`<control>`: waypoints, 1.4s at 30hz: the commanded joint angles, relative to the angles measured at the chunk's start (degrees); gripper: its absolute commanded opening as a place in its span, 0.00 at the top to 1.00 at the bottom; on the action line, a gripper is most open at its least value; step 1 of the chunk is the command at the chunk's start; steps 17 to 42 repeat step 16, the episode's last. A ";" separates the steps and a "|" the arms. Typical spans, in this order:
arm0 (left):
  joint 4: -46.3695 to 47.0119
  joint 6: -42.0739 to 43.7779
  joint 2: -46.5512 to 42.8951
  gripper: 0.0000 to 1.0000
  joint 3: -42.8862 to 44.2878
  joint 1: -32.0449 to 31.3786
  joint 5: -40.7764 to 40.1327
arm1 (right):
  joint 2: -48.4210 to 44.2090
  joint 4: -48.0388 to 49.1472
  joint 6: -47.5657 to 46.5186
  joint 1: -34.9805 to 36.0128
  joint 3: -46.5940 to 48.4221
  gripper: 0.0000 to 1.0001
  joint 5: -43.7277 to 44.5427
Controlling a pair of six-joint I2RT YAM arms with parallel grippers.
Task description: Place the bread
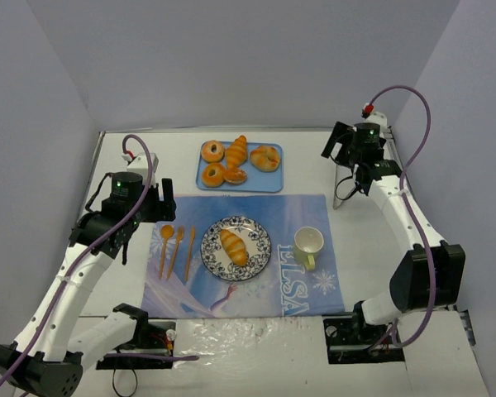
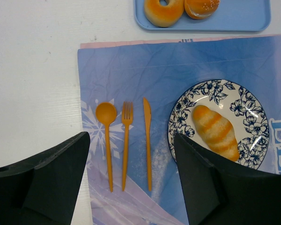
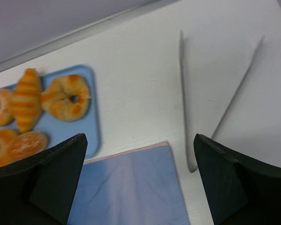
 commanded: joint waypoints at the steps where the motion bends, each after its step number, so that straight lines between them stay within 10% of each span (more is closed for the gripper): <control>1: 2.42 -0.32 -0.03 0.31 1.07 -0.21 0.20 | -10.23 1.39 -1.36 6.52 -1.34 0.05 -2.84; 13: 2.51 -0.32 0.32 0.31 1.07 -0.33 0.58 | -24.18 2.81 -0.51 16.13 -10.67 0.00 -7.51; 42: 2.45 -0.38 0.26 0.31 1.07 -0.26 0.52 | -24.40 2.85 -0.43 17.13 -11.48 0.00 -7.29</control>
